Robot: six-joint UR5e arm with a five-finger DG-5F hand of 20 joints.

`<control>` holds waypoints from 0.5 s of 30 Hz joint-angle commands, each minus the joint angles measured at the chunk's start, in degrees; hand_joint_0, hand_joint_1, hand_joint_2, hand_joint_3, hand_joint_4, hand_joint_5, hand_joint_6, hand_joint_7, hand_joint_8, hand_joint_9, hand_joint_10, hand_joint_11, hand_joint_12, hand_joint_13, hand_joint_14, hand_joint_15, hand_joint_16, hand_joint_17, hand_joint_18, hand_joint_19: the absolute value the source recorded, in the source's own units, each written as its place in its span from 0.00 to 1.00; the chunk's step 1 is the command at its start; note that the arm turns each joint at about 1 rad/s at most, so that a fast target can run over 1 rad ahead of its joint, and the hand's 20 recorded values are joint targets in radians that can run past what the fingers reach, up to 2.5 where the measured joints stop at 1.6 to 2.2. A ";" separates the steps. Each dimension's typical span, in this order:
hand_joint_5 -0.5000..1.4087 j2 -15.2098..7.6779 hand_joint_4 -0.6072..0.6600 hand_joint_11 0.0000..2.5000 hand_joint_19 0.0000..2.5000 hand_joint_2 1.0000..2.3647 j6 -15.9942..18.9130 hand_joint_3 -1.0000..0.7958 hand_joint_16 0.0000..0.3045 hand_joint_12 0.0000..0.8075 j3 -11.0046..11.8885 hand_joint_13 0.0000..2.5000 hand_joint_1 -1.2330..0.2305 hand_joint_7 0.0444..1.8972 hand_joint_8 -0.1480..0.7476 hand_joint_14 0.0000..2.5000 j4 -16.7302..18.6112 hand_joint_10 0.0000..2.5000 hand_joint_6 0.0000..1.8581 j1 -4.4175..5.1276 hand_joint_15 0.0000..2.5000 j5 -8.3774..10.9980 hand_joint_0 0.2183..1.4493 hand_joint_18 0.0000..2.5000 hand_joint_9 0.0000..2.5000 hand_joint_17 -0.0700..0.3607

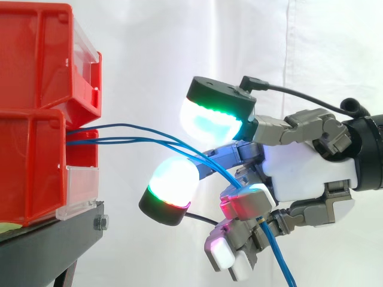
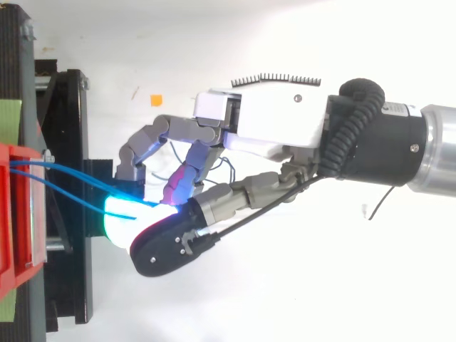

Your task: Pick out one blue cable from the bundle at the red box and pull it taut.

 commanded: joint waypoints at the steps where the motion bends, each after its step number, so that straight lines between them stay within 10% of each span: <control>1: 0.18 -0.07 0.55 0.43 0.27 0.00 0.00 0.28 0.18 0.49 0.00 0.42 0.51 0.43 0.48 0.01 0.21 0.01 0.42 -0.02 0.22 0.21 0.24 0.32 0.53 0.45; 15: 0.17 0.02 0.57 0.45 0.28 0.00 0.35 0.28 0.18 0.50 -0.09 0.45 0.49 0.44 0.49 0.01 -2.34 0.01 0.42 -0.99 0.28 -1.10 0.27 0.33 0.53 0.45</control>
